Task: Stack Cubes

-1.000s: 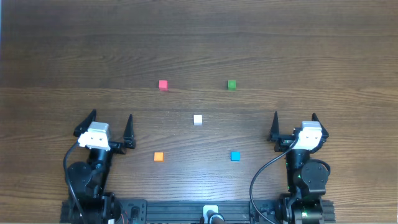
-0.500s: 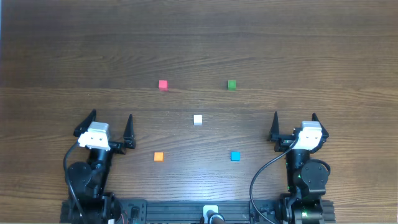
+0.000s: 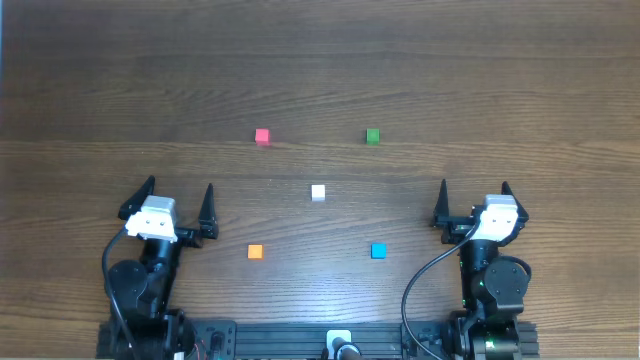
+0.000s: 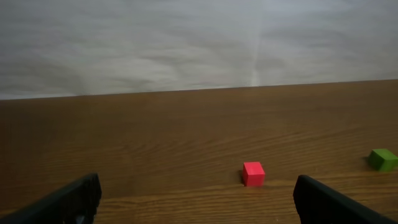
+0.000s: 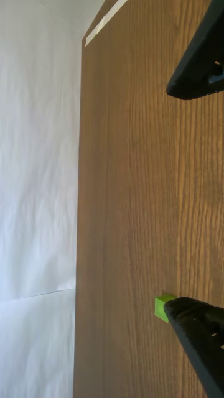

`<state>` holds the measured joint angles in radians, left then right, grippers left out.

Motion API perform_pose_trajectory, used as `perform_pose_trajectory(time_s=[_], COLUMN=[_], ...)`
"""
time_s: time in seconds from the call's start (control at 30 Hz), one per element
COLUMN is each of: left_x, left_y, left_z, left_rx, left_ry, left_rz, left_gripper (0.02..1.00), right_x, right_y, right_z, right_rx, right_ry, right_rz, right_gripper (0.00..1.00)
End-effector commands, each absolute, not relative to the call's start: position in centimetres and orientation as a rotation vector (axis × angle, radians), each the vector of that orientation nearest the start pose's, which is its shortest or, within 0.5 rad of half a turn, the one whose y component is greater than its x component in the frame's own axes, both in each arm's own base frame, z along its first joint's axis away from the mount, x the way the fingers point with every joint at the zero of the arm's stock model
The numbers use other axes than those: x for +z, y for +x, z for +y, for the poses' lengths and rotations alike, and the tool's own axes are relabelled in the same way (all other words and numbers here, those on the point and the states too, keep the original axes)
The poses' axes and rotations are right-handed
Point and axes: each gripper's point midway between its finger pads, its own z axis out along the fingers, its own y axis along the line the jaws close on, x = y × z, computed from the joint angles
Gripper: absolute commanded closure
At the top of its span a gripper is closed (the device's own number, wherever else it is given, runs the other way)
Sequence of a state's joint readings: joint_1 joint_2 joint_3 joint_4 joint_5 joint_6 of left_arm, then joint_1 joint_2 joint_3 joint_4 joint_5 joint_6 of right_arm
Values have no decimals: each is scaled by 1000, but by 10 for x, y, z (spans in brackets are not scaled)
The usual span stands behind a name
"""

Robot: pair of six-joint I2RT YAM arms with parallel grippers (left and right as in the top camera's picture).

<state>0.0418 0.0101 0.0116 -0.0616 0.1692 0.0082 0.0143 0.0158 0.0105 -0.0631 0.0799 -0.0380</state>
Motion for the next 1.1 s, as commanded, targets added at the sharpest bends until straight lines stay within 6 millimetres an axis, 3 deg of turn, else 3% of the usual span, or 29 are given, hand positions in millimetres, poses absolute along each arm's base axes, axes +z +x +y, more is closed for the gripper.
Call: perform_pose_trajectory(time_s=[0.03,0.23,0.37,0.57,0.6,0.67,0.87,0.97,1.1], left_x=[160,168,183,211,216,217,186,153,103], left_y=[245,250,265,315,336,355,397,408,407], left_z=[-18,-22,-35,-59,-70,-81,-118,-131,-131], left_rx=[-96,-263,-378,-480,-473,-443,-335,-303,-258], left_ry=[105,-33,-73,-146,-150,-150,-95,-88,-161], left_rz=[1629,1622,1727,2051,2190,2318,2623,2727,2851], left_gripper=[18,18,20,20,20,23,20,23,20], right_x=[158,158,158,158,158,158,158,158,158], right_y=[246,246,246,246,246,246,246,246,246], right_z=[-10,-10,-10,-10,-10,-10,-10,-10,-10], right_rx=[-82,-82,-82,-82,-82,-82,-82,-82,-82], right_ry=[11,11,11,11,11,11,11,11,11], right_rz=[1640,1640,1640,1640,1640,1640,1640,1640,1640], right_gripper=[7,9,9,9,9,9,7,9,9])
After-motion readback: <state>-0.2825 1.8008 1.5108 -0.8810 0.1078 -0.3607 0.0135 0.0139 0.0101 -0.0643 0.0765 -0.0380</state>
